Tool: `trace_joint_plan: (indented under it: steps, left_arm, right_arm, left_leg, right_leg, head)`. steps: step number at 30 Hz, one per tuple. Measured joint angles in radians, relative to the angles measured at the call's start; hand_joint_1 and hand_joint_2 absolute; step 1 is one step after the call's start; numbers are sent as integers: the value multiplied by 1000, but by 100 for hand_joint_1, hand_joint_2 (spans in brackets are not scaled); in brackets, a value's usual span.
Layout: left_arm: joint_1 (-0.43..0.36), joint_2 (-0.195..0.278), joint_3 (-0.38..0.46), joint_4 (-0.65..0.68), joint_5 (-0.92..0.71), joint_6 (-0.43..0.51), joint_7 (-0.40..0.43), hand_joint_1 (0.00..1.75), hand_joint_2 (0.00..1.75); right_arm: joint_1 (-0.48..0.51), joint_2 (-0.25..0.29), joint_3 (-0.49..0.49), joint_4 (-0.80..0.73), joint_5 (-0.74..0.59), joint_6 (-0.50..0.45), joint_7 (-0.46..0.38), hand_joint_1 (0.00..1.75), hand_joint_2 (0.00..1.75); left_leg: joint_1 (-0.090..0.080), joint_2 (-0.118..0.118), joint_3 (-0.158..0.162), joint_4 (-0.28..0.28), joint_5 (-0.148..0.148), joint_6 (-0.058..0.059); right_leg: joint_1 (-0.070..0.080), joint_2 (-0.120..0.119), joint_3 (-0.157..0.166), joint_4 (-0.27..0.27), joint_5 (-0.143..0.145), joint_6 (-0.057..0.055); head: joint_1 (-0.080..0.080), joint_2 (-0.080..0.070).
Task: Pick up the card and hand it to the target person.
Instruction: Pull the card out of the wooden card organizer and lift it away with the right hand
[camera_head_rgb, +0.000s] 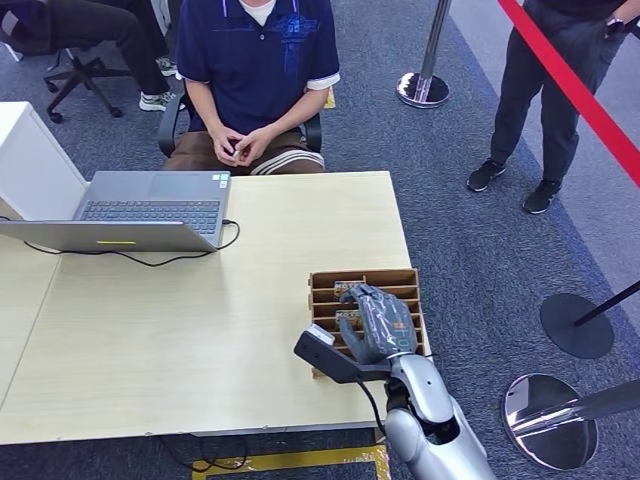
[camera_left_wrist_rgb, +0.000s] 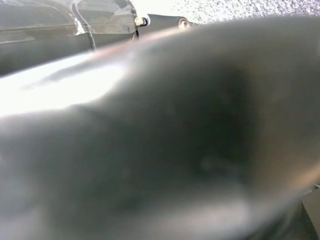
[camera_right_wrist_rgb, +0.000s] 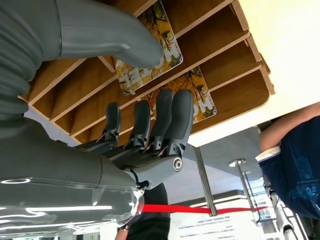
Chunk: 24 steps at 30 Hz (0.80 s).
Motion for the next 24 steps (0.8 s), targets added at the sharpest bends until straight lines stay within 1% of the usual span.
trace_joint_plan:
  steps: [12,17,24]
  left_arm:
    - [0,0,0,0,-2,0,1,0,0]
    - [0,0,-1,0,-2,0,2,0,0]
    - [0,1,-3,0,-3,0,1,0,0]
  right_arm:
    - [11,0,-1,0,1,8,10,96,175]
    - [12,0,-1,0,2,9,10,107,175]
    - [12,0,-1,0,2,10,10,108,175]
  left_leg:
    - [0,0,0,0,0,0]
    - [0,0,0,0,0,0]
    - [0,0,0,0,0,0]
  right_leg:
    - [0,0,0,0,0,0]
    - [0,0,0,0,0,0]
    - [0,0,0,0,0,0]
  head:
    - [0,0]
    - [0,0]
    - [0,0]
